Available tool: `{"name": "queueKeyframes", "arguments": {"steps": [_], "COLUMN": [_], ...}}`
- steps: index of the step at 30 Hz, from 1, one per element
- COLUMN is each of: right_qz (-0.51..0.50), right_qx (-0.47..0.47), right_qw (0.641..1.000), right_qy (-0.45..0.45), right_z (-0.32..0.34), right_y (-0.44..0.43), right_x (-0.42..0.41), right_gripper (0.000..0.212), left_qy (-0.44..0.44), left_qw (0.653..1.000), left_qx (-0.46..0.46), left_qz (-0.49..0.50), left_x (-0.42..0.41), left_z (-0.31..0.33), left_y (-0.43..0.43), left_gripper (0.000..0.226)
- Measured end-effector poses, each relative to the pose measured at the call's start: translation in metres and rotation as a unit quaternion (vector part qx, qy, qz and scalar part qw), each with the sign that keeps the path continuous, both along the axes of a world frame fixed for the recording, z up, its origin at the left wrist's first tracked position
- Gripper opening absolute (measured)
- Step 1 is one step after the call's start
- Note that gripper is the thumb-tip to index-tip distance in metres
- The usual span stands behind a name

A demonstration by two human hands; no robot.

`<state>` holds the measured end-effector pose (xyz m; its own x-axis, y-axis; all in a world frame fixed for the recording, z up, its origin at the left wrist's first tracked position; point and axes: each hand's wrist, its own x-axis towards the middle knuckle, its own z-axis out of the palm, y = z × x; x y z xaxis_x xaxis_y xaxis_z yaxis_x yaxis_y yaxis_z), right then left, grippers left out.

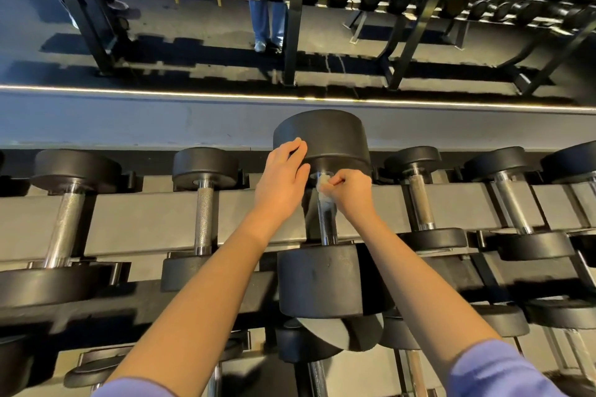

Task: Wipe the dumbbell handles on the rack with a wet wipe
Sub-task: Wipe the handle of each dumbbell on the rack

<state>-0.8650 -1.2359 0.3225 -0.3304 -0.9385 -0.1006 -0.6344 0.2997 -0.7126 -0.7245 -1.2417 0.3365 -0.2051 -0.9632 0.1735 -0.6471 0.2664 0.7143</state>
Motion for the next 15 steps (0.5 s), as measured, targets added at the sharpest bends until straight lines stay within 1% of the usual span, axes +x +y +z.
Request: {"name": "queueKeyframes", "arguments": {"steps": [1,3,6,8,10,12,15], "right_qz": [-0.004,0.004,0.059,0.11,0.132,0.123,0.072], "right_qx": [-0.002,0.011,0.101,0.177,0.22,0.22,0.187], "right_qw": [1.0,1.0,0.992,0.976,0.963,0.963,0.976], "right_qy": [-0.008,0.008,0.043,0.055,0.088,0.094,0.083], "right_z": [0.0,-0.004,-0.003,-0.001,0.001,0.002,0.002], "right_y": [0.0,0.005,0.019,0.027,0.03,0.03,0.035], "right_x": [-0.001,-0.003,-0.01,-0.016,-0.017,-0.015,-0.013], "right_gripper": [0.027,0.033,0.035,0.033,0.029,0.027,0.028], "left_qy": [0.0,-0.002,-0.005,-0.004,-0.006,-0.009,-0.018], "left_qw": [1.0,1.0,1.0,1.0,1.0,1.0,1.0], "left_qx": [0.002,0.005,0.002,0.002,0.003,0.006,0.011], "left_qz": [0.0,0.001,0.002,0.002,0.005,0.006,0.002], "left_x": [0.0,0.0,0.0,-0.001,-0.002,-0.002,-0.003], "left_z": [0.0,0.0,-0.001,-0.002,-0.002,-0.002,0.001], "left_y": [0.0,-0.001,-0.001,-0.001,-0.001,0.0,0.002], "left_gripper": [0.047,0.047,0.048,0.048,0.048,0.049,0.049]}}
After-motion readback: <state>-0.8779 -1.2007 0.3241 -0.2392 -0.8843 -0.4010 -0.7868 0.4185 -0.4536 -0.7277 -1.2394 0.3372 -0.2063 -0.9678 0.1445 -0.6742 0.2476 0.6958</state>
